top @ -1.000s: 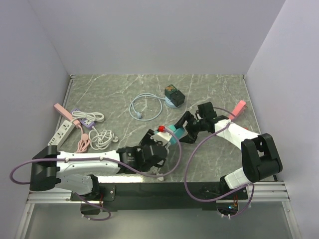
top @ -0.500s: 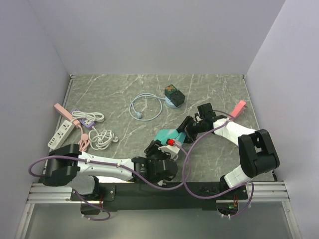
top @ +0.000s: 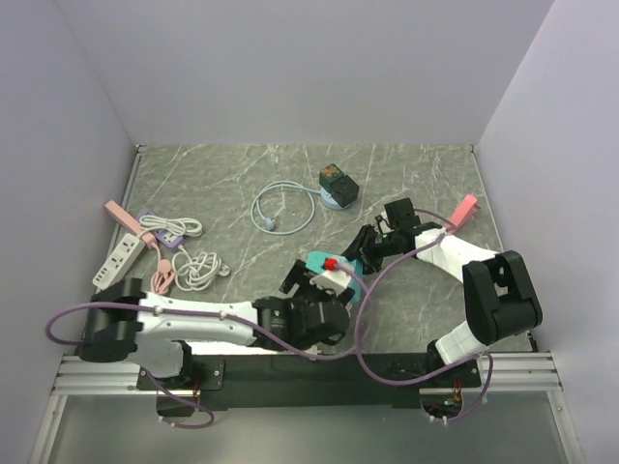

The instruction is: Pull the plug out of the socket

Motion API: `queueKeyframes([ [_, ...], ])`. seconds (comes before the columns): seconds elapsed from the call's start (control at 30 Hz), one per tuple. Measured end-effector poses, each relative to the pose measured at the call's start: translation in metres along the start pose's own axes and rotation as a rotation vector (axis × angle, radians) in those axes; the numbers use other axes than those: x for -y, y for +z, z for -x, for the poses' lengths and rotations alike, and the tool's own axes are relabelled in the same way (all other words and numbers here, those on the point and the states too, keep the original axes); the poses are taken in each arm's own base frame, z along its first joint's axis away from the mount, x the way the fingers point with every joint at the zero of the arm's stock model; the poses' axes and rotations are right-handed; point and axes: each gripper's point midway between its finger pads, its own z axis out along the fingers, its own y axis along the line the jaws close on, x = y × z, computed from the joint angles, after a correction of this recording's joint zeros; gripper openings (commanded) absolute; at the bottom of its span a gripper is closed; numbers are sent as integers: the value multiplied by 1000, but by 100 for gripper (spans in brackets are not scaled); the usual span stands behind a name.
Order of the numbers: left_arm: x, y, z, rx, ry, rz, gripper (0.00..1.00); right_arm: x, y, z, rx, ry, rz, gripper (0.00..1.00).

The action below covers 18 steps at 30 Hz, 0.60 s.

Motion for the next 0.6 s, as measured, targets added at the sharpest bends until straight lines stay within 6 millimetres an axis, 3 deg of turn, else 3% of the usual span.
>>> queueKeyframes([
  [0.13, 4, -18, 39, 13, -197, -116, 99, -1, -5, 5, 3, -21, 23, 0],
  [0.27, -8, -42, 60, 7, -363, -221, 99, -6, -12, 18, 26, -51, 57, 0],
  [0.37, -36, -45, 71, -5, -543, -278, 99, -14, -17, 25, 35, -107, 97, 0],
  [0.5, -94, -25, 62, -11, -783, -272, 99, -28, -22, 24, 18, -194, 176, 0],
  [0.6, -113, -13, 57, -32, -890, -303, 99, -41, -25, 21, -2, -266, 252, 0],
])
